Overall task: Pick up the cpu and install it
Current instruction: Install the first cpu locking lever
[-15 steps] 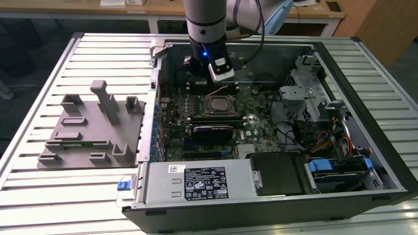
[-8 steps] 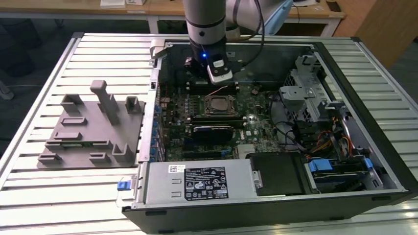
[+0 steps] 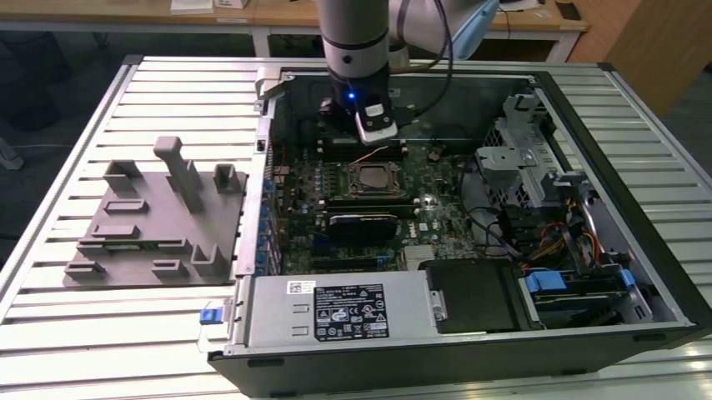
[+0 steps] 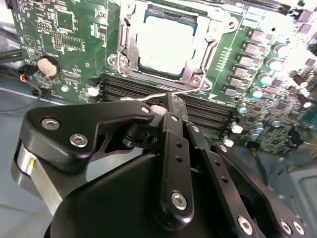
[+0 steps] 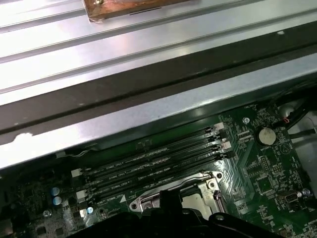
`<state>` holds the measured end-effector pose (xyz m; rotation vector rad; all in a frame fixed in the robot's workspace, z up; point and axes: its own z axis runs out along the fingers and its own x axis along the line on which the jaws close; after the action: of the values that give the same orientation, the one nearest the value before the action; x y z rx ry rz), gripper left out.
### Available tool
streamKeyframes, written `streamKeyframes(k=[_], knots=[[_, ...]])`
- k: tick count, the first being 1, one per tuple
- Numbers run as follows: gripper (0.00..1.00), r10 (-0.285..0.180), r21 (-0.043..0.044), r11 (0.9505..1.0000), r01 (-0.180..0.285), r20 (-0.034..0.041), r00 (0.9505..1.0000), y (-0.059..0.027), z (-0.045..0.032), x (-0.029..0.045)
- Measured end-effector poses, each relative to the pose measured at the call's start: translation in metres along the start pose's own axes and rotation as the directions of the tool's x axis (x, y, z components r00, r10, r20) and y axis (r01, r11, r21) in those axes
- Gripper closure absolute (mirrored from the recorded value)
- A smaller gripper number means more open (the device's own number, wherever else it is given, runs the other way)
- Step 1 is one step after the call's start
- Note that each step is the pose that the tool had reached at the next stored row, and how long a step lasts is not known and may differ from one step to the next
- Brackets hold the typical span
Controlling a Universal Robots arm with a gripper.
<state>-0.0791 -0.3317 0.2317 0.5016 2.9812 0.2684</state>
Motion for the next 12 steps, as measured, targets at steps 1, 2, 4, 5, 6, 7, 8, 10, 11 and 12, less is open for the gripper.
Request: streamKeyframes(k=[1,2,4,5,6,7,8,10,11,12], knots=[[0.89,0.005,0.0009,1.0,-0.005,0.001,1.0,0.0007,0.0007,-0.0004],[0.89,0.009,0.0017,1.0,-0.009,0.002,1.0,0.0015,0.0014,-0.0009],[0.89,0.017,0.0032,0.9999,-0.017,0.0039,0.9999,0.0031,0.0028,-0.0023],[0.89,0.02,0.0041,0.9998,-0.02,0.0049,0.9998,0.004,0.0035,-0.0028],[0.89,0.023,0.0049,0.9997,-0.024,0.0058,0.9997,0.0049,0.0041,-0.0034],[0.89,0.027,0.0064,0.9996,-0.027,0.0069,0.9996,0.0057,0.0047,-0.0039],[0.89,0.03,0.0079,0.9995,-0.03,0.008,0.9995,0.0066,0.0054,-0.0046],[0.89,0.035,0.0095,0.9993,-0.035,0.0095,0.9993,0.0083,0.0065,-0.0059],[0.89,0.038,0.0103,0.9992,-0.038,0.0103,0.9992,0.009,0.0071,-0.0066],[0.89,0.041,0.0109,0.9991,-0.041,0.0111,0.9991,0.0097,0.0076,-0.0072]])
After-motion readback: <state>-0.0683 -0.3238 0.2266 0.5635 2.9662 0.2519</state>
